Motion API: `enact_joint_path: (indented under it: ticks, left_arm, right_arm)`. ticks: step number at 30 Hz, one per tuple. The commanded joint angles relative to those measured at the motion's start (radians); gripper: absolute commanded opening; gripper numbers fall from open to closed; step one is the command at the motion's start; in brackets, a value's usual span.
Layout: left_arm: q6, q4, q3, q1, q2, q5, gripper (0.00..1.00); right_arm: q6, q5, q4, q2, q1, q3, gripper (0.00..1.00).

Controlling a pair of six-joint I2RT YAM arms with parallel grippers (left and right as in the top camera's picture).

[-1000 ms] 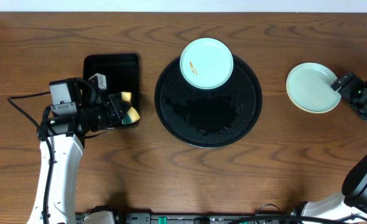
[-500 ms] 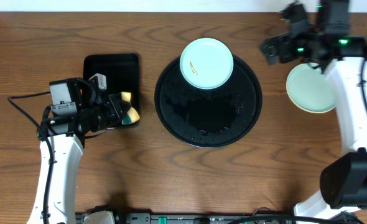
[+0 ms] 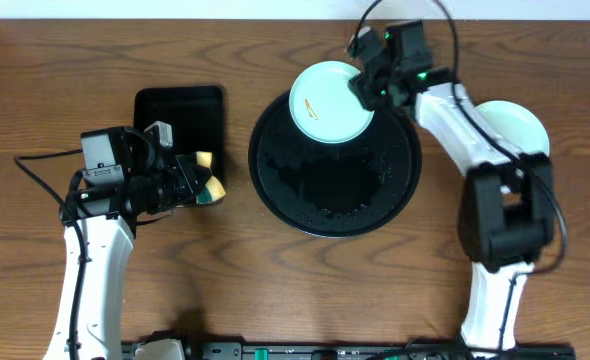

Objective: Clean dirty plates on tray and stack at the side
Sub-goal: 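Move the right gripper to the second light-blue plate and grasp its rim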

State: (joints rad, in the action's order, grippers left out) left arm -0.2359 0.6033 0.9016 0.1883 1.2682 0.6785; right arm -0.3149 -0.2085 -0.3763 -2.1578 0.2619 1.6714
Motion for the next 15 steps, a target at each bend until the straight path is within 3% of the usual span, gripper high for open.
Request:
enact_joint_path:
  ticks: [1,7,9,11,15]
  left_arm:
    - [0.006,0.003,0.003,0.004,0.002,-0.021,0.12]
    - [0.006,0.006,0.003,0.004,0.002,-0.036,0.08]
    - [0.006,0.006,0.003,0.004,0.002,-0.036,0.08]
    - [0.006,0.006,0.003,0.004,0.002,-0.036,0.08]
    - [0.006,0.006,0.003,0.004,0.002,-0.036,0.08]
  right_arm:
    - [0.036,0.006,0.080,-0.088,0.000,0.000,0.54]
    - [0.056,0.010,0.157,-0.162,-0.002,0.000,0.56]
    - [0.057,0.010,0.180,-0.161,-0.006,0.000,0.58]
    - [0.068,0.010,0.204,-0.157,-0.006,0.001,0.70]
    - [0.099,-0.009,0.201,-0.126,-0.008,0.011,0.73]
